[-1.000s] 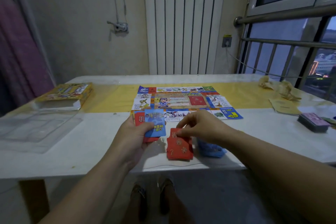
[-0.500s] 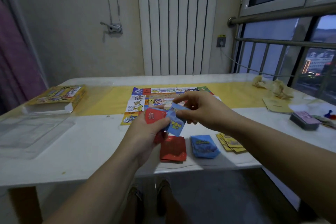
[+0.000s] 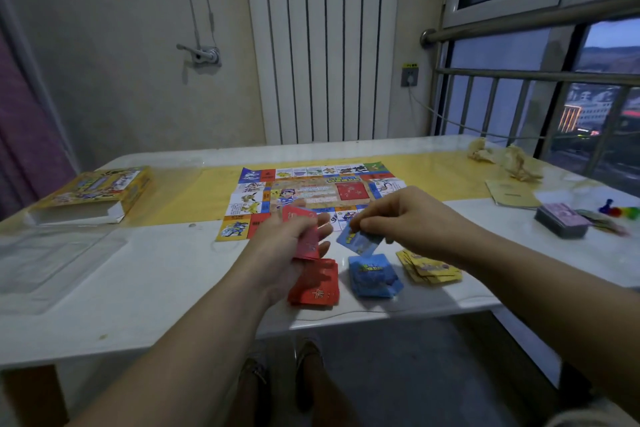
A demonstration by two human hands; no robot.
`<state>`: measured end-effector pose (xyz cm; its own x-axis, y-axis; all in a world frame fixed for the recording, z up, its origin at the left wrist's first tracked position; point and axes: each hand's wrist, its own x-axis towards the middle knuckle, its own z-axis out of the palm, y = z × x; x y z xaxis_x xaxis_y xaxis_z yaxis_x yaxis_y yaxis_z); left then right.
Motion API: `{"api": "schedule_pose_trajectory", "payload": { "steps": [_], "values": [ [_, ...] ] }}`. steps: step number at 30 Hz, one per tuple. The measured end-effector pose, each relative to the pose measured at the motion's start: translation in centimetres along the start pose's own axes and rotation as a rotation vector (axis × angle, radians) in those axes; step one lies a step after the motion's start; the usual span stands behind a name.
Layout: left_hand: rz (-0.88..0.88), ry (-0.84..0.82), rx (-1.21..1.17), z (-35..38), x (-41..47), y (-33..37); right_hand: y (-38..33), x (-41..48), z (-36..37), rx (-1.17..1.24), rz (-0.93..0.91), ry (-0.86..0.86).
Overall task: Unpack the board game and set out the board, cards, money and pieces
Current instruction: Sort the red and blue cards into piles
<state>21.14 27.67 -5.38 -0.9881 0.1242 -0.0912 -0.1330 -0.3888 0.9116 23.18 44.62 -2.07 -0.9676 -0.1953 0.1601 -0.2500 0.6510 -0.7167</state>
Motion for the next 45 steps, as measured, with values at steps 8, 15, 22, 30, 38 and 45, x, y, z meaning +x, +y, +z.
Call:
{"api": "schedule_pose_trajectory", "payload": {
  "steps": [8,15,22,30,38,45],
  "values": [
    [-0.069,-0.080,-0.061,-2.2,-1.0,-0.2,3.2,-1.3,2.2,-0.393,0.089,-0.022],
    [0.006,-0.045,0.073,-2.3,-1.6,-0.1,2.7,-0.8,1.7,-0.587,0.105,-0.121],
    [0.087,-0.116,0.197,-1.8,-1.9,-0.7,-0.5,0.7,1.9,0.064,-0.044,0.022],
    [0.072,-0.124,0.082,-3.8,-2.4,0.4,-0.4,1.7,2.2,0.181,0.055,-0.082],
    [0.168,-0.074,0.182,-3.4,-2.3,-0.1,-1.1,1.9,3.3,0.368,0.052,-0.090],
    [0.170,-0.010,0.143,-3.2,-2.1,-0.3,-1.0,2.6,3.6,0.337,0.116,-0.101]
  ]
}}
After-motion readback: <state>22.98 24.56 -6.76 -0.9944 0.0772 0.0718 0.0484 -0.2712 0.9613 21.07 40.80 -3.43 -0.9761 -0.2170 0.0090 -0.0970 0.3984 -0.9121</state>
